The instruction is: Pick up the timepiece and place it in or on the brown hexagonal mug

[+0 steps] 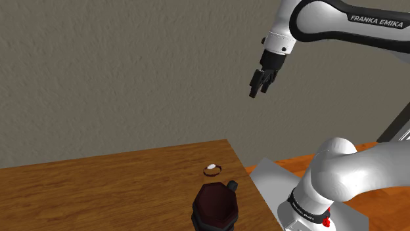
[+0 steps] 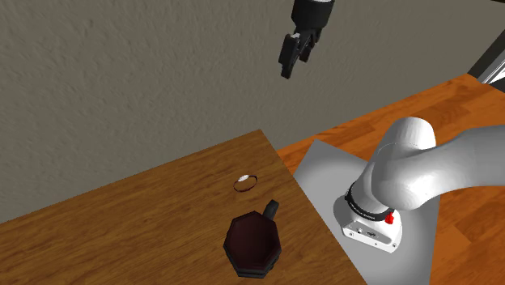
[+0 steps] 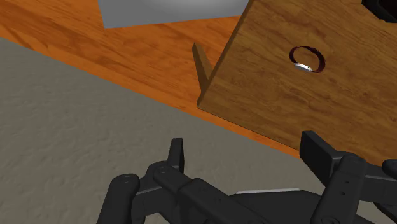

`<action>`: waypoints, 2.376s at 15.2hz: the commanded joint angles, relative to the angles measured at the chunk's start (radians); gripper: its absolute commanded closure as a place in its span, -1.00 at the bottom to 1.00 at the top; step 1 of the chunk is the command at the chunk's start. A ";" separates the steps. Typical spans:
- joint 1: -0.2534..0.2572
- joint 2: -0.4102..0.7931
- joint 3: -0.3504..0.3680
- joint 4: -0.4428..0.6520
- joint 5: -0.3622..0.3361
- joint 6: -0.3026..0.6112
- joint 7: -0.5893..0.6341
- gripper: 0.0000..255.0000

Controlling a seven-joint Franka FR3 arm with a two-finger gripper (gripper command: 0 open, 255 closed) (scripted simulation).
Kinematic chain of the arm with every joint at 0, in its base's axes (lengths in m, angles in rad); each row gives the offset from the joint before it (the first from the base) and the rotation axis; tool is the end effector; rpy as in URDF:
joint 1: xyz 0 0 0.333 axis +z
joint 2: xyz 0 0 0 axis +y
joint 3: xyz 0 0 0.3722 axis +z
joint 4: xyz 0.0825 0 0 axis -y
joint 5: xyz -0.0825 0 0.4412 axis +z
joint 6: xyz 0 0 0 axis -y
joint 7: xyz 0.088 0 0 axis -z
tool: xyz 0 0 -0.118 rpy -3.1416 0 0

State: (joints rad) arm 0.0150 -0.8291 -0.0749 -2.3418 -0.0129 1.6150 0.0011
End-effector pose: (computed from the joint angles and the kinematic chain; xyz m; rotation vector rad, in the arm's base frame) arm 0.3161 -0.0299 0.6439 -3.0965 0.0613 -0.1575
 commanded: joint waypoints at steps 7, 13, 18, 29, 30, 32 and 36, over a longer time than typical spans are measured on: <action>0.095 0.093 0.016 -0.091 0.020 0.127 -0.124 -1.00; 0.191 0.202 0.038 -0.167 0.043 0.254 -0.248 -1.00; 0.269 0.302 0.062 -0.220 0.063 0.360 -0.352 -1.00; 0.353 0.450 0.096 -0.313 0.091 0.551 -0.462 -1.00; 0.354 0.457 0.097 -0.322 0.092 0.567 -0.462 -1.00; 0.355 0.470 0.098 -0.334 0.093 0.593 -0.463 -1.00; 0.355 0.470 0.098 -0.334 0.093 0.593 -0.463 -1.00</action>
State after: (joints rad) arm 0.3700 -0.3598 0.0228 -2.6762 0.0804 2.2069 -0.4620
